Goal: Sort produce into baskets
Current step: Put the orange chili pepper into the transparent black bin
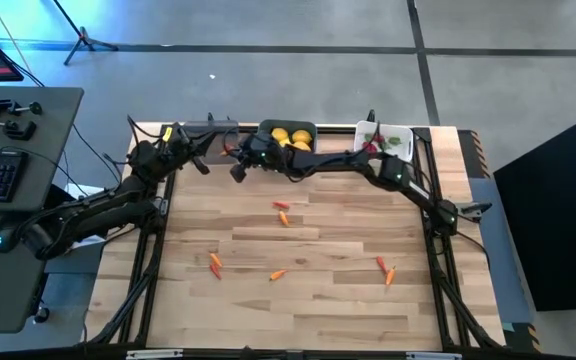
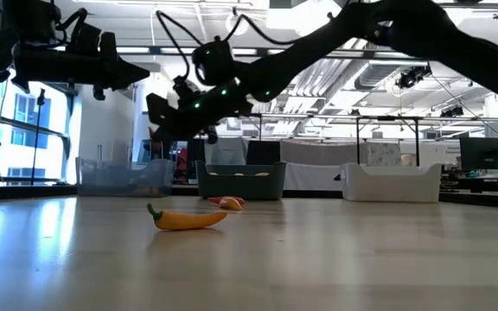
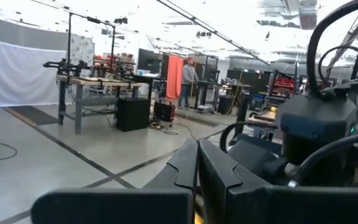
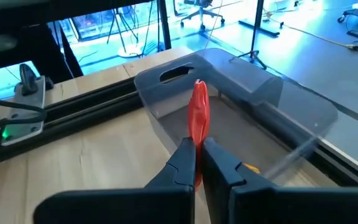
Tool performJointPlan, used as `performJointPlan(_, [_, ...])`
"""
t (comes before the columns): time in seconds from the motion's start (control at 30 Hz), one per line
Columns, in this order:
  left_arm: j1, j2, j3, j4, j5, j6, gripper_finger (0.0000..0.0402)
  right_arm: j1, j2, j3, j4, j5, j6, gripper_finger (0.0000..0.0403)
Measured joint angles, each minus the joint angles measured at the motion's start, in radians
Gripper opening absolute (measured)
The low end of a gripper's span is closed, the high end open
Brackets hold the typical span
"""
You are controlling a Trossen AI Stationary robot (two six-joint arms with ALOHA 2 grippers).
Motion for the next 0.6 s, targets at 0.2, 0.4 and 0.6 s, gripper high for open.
performJointPlan(0.2, [0.0,0.0,0.0,0.0,0.0,0.005,0.0,-0.009,0.043,0.051,0.004,0.043,-0.001,0.0])
performJointPlan(0.4, [0.0,0.0,0.0,0.0,0.0,0.006,0.0,-0.031,0.044,0.046,0.01,0.055,0.007,0.0003])
performJointPlan(0.6, [0.0,0.0,0.0,0.0,0.0,0.007,0.0,-0.053,0.044,0.045,0.011,0.009,0.02,0.0012])
